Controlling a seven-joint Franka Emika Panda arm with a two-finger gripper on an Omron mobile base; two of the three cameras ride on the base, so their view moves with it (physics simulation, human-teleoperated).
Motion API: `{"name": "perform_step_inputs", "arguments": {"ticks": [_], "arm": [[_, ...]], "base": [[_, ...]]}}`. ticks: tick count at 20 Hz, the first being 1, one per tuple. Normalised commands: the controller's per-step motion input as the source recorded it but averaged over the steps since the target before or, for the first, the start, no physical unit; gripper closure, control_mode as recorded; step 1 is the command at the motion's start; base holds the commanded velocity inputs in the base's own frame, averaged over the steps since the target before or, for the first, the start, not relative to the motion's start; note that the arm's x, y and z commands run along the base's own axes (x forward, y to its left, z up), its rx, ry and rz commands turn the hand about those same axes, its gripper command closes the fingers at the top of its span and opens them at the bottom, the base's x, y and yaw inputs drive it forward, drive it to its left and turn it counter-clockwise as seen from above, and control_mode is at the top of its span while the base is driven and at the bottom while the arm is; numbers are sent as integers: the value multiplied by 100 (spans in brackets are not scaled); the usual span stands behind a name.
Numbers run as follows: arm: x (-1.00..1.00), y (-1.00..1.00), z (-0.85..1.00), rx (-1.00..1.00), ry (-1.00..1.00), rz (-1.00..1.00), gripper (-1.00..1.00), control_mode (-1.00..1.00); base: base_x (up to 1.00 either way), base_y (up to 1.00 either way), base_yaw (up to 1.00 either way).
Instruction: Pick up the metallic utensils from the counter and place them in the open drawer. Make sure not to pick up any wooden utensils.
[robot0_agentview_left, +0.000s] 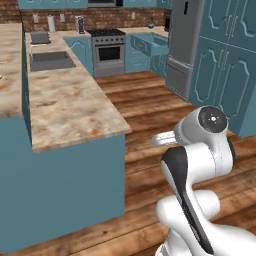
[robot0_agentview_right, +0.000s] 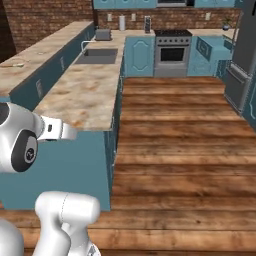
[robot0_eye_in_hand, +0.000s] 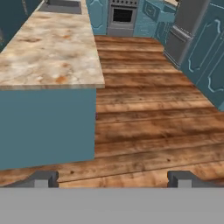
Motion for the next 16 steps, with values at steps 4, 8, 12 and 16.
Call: {"name": "perform_step_inputs", "arguments": {"ticks": [4,8,12,16], "arm": [[0,0,0,0,0,0,-100,100],[0,0,0,0,0,0,-100,100],[0,0,0,0,0,0,-100,100],[0,0,0,0,0,0,-100,100]], "base": [[-1,100,-3],[2,100,-1],[-7,100,0],[0,100,-4]]}}
